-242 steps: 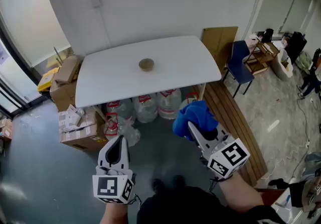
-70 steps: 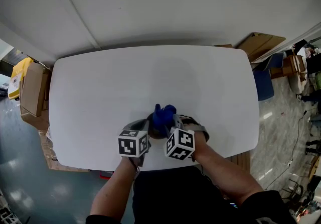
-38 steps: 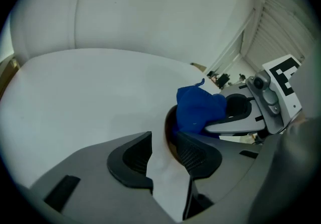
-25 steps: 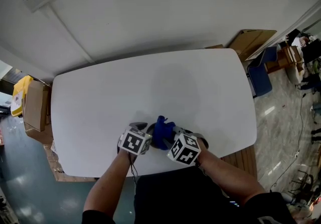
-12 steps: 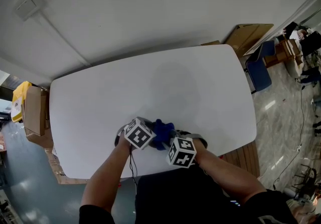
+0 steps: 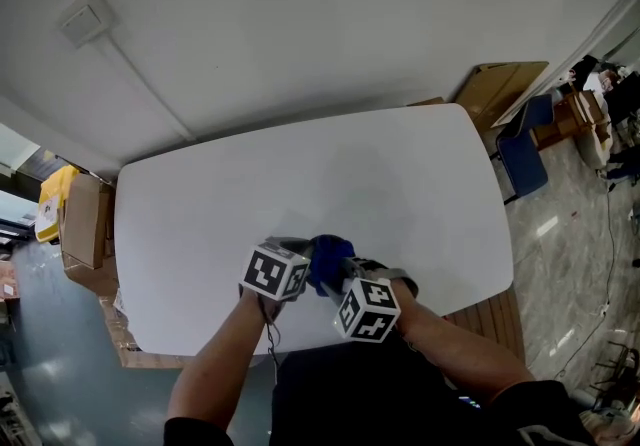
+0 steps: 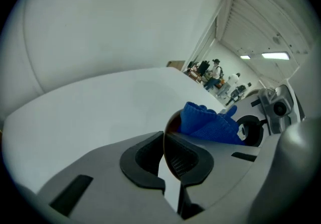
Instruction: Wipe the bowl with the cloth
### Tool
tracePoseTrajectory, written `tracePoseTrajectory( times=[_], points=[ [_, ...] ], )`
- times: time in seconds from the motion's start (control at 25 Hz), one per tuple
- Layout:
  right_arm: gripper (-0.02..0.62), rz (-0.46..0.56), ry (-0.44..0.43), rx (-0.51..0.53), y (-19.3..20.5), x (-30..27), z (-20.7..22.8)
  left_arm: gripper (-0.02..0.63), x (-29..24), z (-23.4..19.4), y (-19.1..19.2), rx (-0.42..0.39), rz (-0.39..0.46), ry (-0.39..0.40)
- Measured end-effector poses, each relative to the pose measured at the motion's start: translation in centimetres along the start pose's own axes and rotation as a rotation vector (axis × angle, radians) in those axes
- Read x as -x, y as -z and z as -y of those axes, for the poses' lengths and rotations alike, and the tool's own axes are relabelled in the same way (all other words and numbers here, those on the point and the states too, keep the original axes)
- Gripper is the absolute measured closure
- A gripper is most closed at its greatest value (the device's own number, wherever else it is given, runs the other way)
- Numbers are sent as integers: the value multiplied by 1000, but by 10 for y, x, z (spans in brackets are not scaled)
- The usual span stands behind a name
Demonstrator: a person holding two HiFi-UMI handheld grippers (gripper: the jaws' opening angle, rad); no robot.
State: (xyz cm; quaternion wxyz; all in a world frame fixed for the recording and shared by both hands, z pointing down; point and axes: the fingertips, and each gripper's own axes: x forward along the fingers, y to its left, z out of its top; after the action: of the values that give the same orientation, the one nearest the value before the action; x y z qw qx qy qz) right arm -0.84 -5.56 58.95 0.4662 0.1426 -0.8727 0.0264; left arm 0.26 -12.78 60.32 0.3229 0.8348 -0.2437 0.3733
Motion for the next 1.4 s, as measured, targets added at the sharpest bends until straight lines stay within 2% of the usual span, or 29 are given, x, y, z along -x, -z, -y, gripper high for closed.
tracePoseTrajectory(
  times=[0.12,0.32,0.4,0.44,0.64,0.96,1.16,1.28,1.4],
  points=[
    [566,-15,104,81,-15,12,18,588,23,9,-21,-48,44,-36],
    [568,-51,325,231,-38,37,54,588,61,15,-51,-159,113,-124],
    [566,-52,395,240,-45,49,71,588,72,16,-57,-205,122,-167],
    [566,-45,413,228,-48,55,77,588,76,16,-61,-204,139,-176],
    [566,-3,461,146,-61,77,93,588,97,11,-78,-118,241,-183],
    [568,13,460,67,-60,101,86,581,135,4,-101,-90,369,-268],
    [568,48,418,46,-75,98,72,569,152,15,-117,-32,456,-226],
    [569,93,403,28,-88,96,68,568,152,21,-118,-18,472,-208],
    [569,126,422,13,-97,99,72,575,152,22,-114,-30,469,-216]
  ],
)
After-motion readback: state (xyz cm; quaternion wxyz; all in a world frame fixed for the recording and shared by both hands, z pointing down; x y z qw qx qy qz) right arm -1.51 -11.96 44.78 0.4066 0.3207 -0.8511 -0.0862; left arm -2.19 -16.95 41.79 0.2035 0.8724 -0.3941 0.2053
